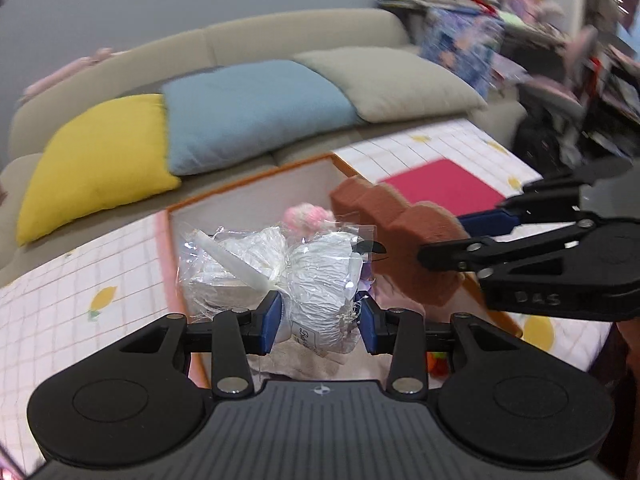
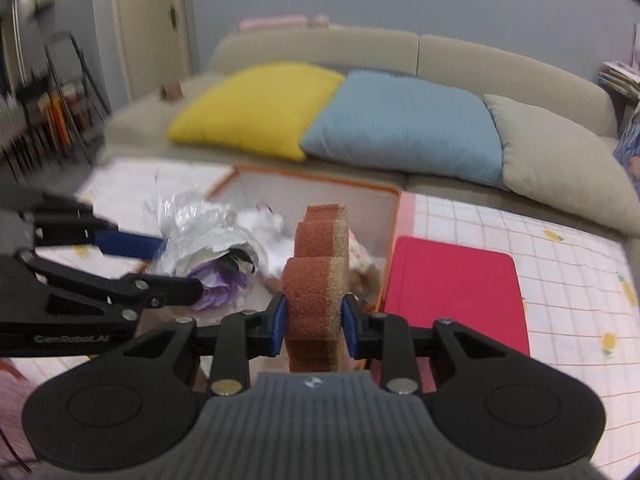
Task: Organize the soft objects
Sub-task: 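Carry the sponge and wrapped flower over the box, then lower both items into the box and open both tools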
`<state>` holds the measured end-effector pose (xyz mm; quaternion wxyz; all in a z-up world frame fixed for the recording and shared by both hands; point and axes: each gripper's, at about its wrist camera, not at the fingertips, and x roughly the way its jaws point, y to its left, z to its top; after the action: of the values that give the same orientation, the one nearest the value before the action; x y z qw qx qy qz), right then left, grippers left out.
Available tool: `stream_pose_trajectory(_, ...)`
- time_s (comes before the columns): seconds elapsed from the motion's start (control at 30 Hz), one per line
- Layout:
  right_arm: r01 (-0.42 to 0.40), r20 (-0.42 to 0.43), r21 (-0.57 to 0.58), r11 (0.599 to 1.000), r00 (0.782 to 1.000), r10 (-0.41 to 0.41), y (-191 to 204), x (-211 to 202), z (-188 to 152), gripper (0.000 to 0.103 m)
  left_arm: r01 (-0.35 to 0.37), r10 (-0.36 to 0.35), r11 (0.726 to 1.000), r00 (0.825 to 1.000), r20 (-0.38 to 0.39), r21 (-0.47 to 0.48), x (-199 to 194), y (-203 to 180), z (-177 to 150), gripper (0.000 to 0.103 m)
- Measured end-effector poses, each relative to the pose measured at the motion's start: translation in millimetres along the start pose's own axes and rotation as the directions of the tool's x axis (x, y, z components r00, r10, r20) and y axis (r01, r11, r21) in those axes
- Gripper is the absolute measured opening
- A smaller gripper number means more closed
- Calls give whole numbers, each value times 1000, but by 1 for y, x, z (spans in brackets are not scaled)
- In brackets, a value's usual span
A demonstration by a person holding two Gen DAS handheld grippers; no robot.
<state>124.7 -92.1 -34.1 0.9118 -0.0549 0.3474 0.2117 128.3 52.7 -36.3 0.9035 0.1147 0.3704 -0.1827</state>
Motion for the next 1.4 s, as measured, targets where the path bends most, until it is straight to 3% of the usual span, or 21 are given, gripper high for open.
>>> stream_pose_trajectory(0.13,58,-79,-9,998,995,-59,-1,14,3,28,95,-91,994,994,-55,58,14,10,-6,45)
stream_pose_trajectory(0.27,46,-122,-26,999,991,-49,-5,23,0,29,183,-168,973,979,-112,143,29,10,-7,45)
stream_pose_trajectory(0.4,27,-164,-25,999,986,-31,-8,31,-1,30,227,-187,942,967,-173,248,41,1,-8,45)
stream_pose_trajectory(0.5,3,-173,-15,1000,985,-6,-12,31,-1,32,263,-204,924,953,-222,279,50,0,-9,45)
stream_pose_trajectory(0.67,-57,-166,-1,998,984,56,-17,27,0,44,302,-241,909,943,-230,287,49,2,-10,46)
stream_pose_trajectory(0.8,-55,-128,6,998,990,55,-20,18,3,45,279,-239,930,953,-186,238,44,9,-6,59)
stream_pose_trajectory(0.83,-57,-119,11,998,991,58,-21,17,3,42,285,-253,935,953,-163,213,39,12,-6,63)
stream_pose_trajectory(0.87,-61,-112,13,998,992,62,-23,16,4,31,293,-269,938,952,-144,184,34,15,-6,65)
stream_pose_trajectory(0.93,-58,-106,24,998,993,61,-25,17,4,26,312,-301,943,948,-103,112,24,22,-8,68)
stream_pose_trajectory(1.0,-60,-108,33,998,992,63,-27,19,3,17,275,-272,961,960,-70,39,16,27,-9,67)
stream_pose_trajectory(1.07,-61,-113,35,998,991,64,-26,22,1,12,218,-223,973,973,-67,-69,16,31,-10,54)
stream_pose_trajectory(1.13,-58,-121,27,998,991,61,-23,26,-2,4,205,-216,968,974,-64,-145,20,34,-11,36)
stream_pose_trajectory(1.23,-45,-124,3,999,991,45,-18,30,-6,4,186,-204,964,975,-84,-190,31,32,-14,29)
stream_pose_trajectory(1.4,-38,-131,1,999,991,38,-19,36,-9,3,149,-183,963,973,-138,-226,51,27,-16,27)
